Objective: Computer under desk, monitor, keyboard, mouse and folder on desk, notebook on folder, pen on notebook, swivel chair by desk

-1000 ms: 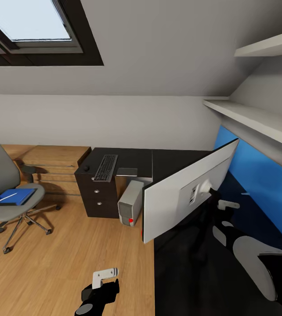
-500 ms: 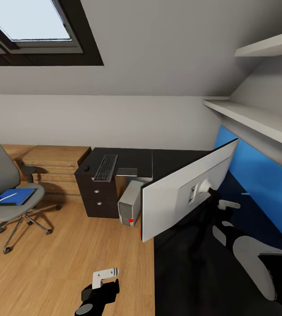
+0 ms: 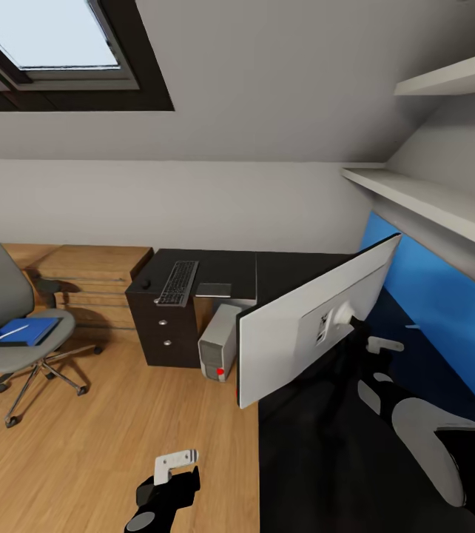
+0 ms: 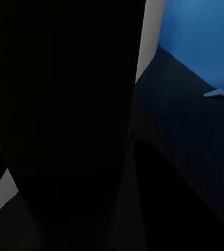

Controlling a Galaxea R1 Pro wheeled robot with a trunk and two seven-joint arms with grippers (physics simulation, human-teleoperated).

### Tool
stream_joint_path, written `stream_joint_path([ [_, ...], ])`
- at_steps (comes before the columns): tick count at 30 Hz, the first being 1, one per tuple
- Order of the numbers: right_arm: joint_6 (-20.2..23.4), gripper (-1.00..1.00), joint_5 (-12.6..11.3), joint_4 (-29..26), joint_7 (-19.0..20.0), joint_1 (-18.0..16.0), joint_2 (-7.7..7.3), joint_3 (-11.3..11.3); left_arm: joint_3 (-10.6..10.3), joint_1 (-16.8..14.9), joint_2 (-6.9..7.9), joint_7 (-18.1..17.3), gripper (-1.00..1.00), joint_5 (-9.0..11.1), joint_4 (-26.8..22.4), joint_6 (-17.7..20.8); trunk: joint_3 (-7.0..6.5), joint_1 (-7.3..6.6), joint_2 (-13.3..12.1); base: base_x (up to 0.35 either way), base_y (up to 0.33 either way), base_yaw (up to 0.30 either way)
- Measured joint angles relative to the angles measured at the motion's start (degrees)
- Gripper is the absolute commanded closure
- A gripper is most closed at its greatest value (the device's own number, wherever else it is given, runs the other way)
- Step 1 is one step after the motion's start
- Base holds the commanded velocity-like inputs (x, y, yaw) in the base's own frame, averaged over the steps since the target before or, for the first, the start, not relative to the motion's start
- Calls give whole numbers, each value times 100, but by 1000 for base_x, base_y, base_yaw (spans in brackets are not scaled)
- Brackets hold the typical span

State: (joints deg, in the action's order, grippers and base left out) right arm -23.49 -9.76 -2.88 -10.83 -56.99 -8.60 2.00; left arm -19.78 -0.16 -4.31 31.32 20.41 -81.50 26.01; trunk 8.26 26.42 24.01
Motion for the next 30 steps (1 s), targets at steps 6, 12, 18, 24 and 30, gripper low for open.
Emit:
stream_joint_path([
  [6, -4, 100, -12, 1, -2, 0, 0, 5, 9, 0, 0, 4, -100, 0, -14, -3, 0, 1, -1, -138, -137, 0],
  [12, -5, 100, -15, 1, -9, 0, 0, 5, 22, 0, 1, 5, -100, 1, -21, -4, 0, 2, -1, -212, -219, 0],
  [18, -4, 100, -9, 2, -19, 0, 0, -2, 23, 0, 1, 5, -100, 1, -21, -4, 0, 2, -1, -231, -251, 0],
  [24, -4, 100, -10, 2, -21, 0, 0, -2, 25, 0, 1, 1, -100, 0, -21, -4, 0, 2, -1, -256, -228, 0],
  [30, -7, 100, -18, 3, -21, 0, 0, 1, 23, 0, 0, 4, -100, 0, -19, -3, 0, 2, -1, -287, -173, 0],
])
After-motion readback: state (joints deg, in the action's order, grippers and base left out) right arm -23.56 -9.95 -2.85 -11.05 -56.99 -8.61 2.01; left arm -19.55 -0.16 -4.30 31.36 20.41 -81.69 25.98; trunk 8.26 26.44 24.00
